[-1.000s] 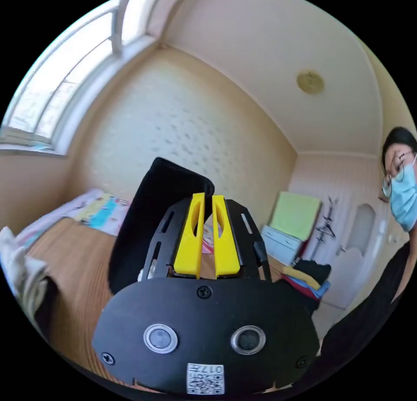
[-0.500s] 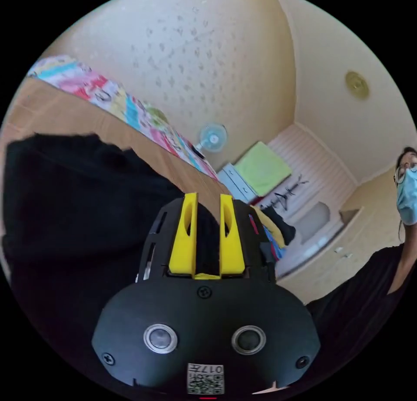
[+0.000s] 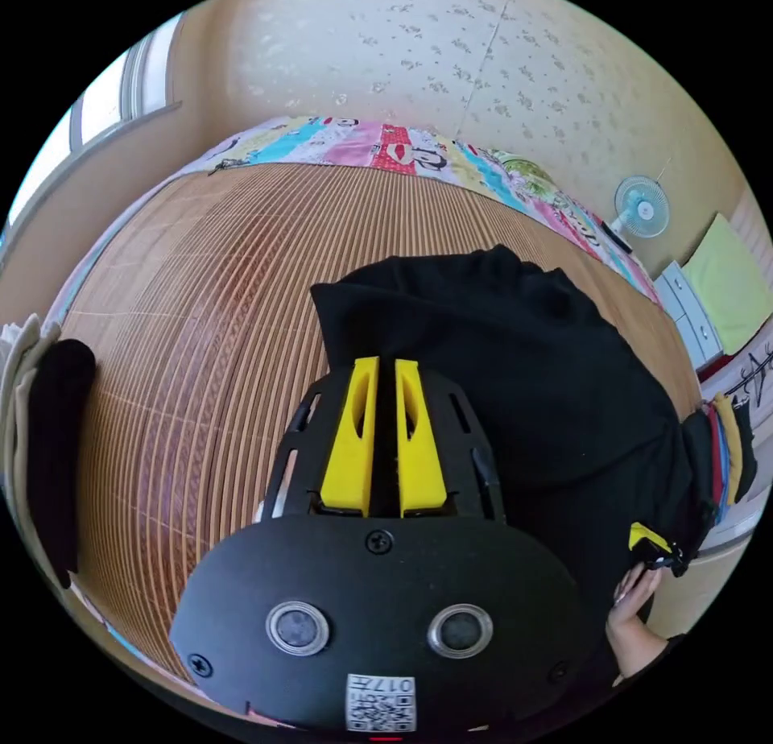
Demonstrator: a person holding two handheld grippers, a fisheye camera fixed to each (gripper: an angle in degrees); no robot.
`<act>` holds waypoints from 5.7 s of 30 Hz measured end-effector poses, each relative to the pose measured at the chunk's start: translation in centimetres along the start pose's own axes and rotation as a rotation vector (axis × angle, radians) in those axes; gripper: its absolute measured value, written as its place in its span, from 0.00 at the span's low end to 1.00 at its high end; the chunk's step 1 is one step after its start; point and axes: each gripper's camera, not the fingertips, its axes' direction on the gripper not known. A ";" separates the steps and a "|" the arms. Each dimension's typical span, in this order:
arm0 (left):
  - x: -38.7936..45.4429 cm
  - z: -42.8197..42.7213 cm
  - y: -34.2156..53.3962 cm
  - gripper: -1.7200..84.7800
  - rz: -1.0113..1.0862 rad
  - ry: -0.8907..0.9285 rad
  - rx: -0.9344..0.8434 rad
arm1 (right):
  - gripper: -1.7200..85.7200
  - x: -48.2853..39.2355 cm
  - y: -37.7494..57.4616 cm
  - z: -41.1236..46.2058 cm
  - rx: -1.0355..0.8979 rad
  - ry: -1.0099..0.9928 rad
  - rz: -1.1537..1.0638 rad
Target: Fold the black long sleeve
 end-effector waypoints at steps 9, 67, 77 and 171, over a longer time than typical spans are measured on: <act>2.5 -7.7 14.7 0.12 0.064 0.580 0.025 | 0.02 0.6 -3.3 0.6 -0.023 -0.042 0.049; -13.9 -7.3 17.1 0.01 -0.037 0.621 0.063 | 0.04 -15.7 -18.3 2.7 0.445 -0.070 -0.205; -13.5 -7.7 17.1 0.01 -0.035 0.625 0.073 | 0.03 -13.2 -10.2 41.6 -0.232 -0.200 -0.091; -23.9 -35.3 22.9 0.06 -0.127 1.403 0.198 | 0.05 -15.4 10.0 -27.0 0.097 -0.508 0.056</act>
